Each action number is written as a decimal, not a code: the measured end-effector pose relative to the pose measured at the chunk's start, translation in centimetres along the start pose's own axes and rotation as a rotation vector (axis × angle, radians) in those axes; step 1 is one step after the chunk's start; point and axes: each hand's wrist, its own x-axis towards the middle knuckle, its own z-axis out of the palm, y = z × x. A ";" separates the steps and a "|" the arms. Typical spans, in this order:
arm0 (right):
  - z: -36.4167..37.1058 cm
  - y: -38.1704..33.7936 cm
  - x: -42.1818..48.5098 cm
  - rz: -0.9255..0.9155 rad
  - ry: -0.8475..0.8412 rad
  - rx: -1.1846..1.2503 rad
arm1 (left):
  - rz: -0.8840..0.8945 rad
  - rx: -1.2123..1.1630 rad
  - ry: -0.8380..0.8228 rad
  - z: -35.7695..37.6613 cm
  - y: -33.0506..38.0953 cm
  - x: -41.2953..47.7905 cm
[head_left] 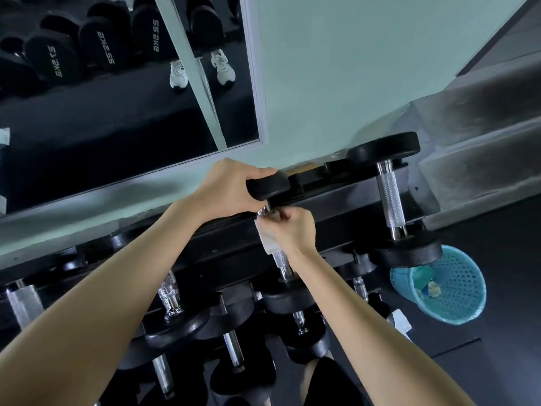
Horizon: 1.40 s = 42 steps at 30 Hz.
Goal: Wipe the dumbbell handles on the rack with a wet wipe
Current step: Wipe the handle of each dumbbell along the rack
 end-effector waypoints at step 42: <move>-4.2 4.1 -2.1 -0.051 -0.311 -0.462 | -0.056 -0.071 0.030 0.7 -0.4 -0.5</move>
